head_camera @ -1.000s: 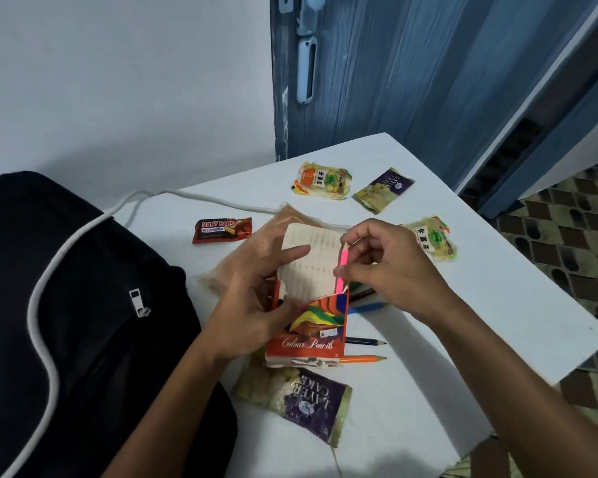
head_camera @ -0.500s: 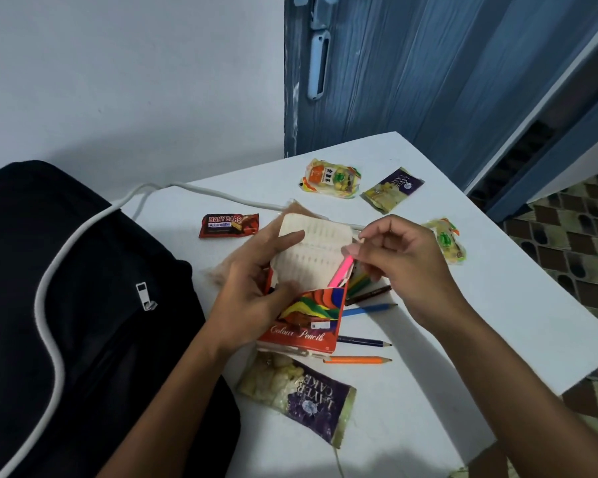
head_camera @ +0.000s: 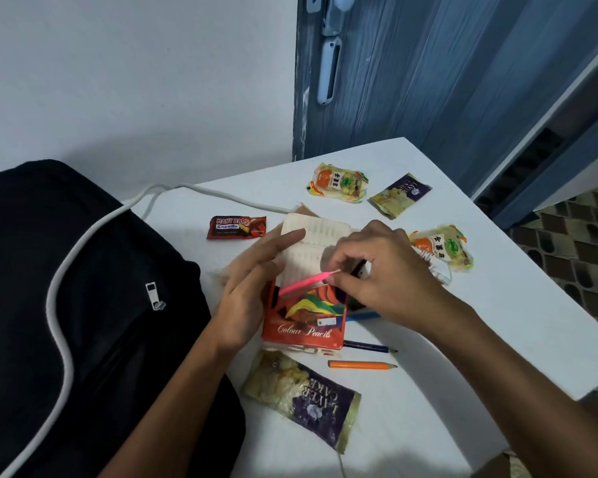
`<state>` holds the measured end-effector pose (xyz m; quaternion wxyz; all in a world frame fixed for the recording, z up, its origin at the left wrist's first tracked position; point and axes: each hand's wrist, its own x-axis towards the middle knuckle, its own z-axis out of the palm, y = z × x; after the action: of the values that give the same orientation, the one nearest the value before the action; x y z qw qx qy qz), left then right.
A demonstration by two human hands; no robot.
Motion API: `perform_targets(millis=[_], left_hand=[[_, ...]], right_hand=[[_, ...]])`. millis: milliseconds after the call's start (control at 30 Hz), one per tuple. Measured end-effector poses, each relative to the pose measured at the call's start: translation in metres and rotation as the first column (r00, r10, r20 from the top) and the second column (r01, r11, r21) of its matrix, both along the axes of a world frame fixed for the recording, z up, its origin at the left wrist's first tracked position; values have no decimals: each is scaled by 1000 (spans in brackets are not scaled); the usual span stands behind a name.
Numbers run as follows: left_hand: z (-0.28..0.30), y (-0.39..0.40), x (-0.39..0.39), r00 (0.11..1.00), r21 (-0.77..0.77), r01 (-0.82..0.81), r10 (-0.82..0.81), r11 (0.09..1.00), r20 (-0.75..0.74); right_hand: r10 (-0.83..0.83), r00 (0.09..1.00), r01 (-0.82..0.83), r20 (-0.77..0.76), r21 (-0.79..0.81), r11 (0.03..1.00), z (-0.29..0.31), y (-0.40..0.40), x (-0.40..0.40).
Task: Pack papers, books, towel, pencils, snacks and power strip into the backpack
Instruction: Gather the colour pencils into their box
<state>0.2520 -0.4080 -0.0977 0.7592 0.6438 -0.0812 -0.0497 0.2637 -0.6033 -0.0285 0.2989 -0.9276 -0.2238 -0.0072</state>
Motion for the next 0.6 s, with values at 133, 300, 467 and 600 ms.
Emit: perform_targets(millis=[133, 300, 467, 600], left_hand=[[3, -2, -2, 1000, 25, -15, 14, 1000, 8], [7, -4, -3, 1000, -33, -11, 11, 999, -5], [10, -7, -4, 999, 29, -13, 12, 999, 45], [11, -8, -4, 995, 117, -38, 27, 992, 94]], right_hand=[[150, 978, -97, 142, -324, 941, 6, 7, -1], [181, 980, -140, 78, -374, 917, 18, 6, 9], [314, 946, -259, 84, -387, 885, 19, 4, 18], [377, 916, -295, 140, -403, 866, 13, 6, 15]])
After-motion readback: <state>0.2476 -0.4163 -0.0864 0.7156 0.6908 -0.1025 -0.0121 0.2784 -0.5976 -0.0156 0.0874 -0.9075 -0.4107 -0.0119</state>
